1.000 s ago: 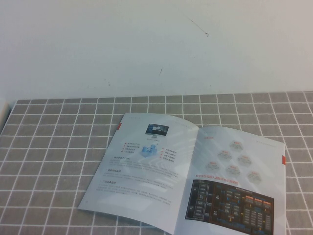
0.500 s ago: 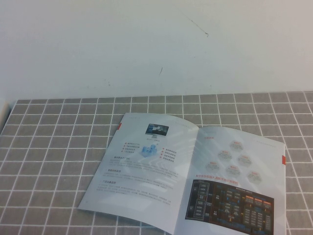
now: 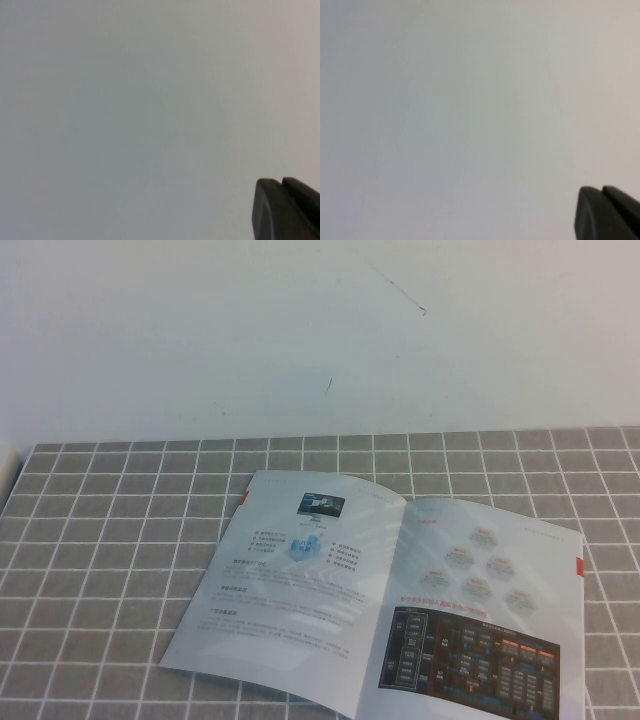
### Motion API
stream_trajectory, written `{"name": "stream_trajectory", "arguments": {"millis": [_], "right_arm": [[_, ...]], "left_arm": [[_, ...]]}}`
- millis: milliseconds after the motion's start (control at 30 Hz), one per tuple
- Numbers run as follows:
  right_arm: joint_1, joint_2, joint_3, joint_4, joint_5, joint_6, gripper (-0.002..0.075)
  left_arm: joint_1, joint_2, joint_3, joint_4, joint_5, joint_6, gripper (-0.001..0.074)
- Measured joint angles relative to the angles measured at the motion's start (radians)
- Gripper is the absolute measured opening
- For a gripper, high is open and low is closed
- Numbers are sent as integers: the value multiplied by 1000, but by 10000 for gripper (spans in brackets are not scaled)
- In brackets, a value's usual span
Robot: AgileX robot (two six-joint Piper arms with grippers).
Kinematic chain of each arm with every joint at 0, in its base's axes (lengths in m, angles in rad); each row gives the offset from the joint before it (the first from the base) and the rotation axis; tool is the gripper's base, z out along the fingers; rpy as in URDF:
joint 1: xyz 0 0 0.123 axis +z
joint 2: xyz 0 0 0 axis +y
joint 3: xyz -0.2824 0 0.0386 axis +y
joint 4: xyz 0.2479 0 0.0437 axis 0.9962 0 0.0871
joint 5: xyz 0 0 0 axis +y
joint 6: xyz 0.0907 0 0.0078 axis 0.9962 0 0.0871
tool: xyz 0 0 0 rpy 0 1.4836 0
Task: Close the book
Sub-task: 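Close the open booklet and leave it lying on the table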
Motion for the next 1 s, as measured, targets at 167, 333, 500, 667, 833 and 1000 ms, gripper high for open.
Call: {"name": "stream_trajectory", "arguments": {"millis": [167,333,500,667,833,1000], "right_arm": [[0,0,0,21,-155,0,-2],[0,0,0,89,-211,6,-2],[0,0,-30,111,-91,8,-2],[0,0,-231,112,379,-14,-2],[0,83,-401,114,704,-24,-2],[0,246,-527,157,928,-41,-2]], "left_arm": [[0,0,0,8,-119,0,-4],[0,0,0,-19,-145,23,-4],[0,0,-28,-38,16,5,-4],[0,0,-228,-44,423,-17,-4],[0,77,-372,-45,623,-18,-3],[0,251,-480,-88,815,-18,-3]]}}
